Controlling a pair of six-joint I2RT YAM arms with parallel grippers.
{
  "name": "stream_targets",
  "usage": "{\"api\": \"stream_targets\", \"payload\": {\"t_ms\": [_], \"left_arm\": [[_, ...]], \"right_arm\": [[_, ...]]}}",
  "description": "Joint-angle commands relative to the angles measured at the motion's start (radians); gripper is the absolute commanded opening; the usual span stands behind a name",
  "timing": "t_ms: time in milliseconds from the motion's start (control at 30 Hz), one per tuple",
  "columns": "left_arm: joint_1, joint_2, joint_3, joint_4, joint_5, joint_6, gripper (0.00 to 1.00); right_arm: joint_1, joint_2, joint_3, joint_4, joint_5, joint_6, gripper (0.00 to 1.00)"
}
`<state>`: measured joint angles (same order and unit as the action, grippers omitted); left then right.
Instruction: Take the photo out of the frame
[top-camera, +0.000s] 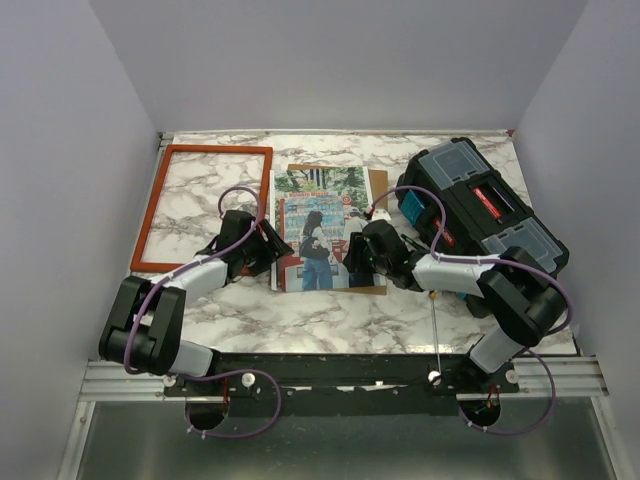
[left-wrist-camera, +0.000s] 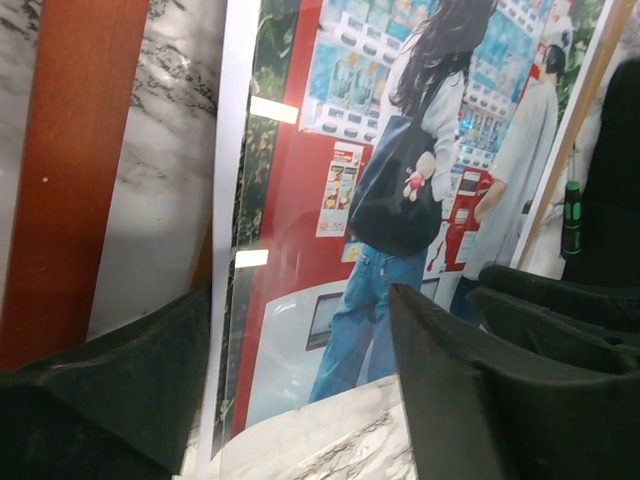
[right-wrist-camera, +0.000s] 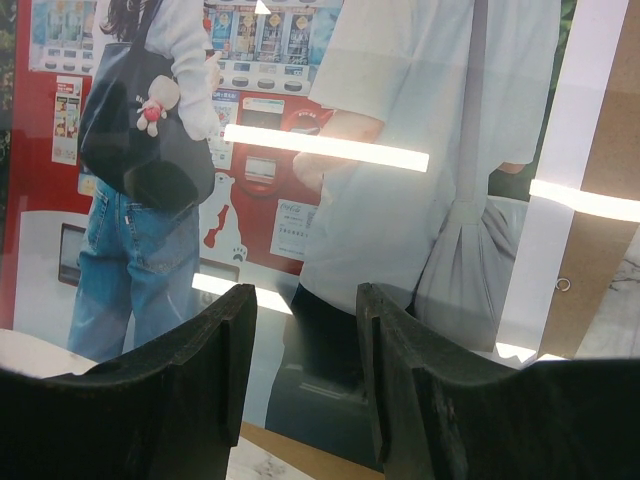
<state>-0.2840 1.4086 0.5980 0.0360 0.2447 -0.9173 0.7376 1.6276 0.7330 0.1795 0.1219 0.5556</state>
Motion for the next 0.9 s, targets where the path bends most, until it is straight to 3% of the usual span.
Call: {"api": "stream_targets", "payload": {"t_ms": [0, 133, 633, 867], "left_arm": [[-0.006, -0.025, -0.023, -0.030, -0.025, 0.026, 0.62], [-0.006, -0.044, -0.052, 0.003, -0.025, 0.025, 0.43], [0.000, -0.098, -0.040, -0.034, -0.015, 0.049, 0.02], [0.000, -0.146, 0.021, -0.169, -0.019, 0.099, 0.00]], "right_arm": [[0.000, 0.045, -0.004, -0.104, -0.045, -0.008, 0.51], [0.000, 0.048, 0.002, -0.111, -0.047, -0.012, 0.51], [0.000, 0.063, 0.019, -0.129, -0.063, -0.043, 0.53], [0.000, 0.058, 0.016, -0.149, -0.007, -0.003, 0.54]]}}
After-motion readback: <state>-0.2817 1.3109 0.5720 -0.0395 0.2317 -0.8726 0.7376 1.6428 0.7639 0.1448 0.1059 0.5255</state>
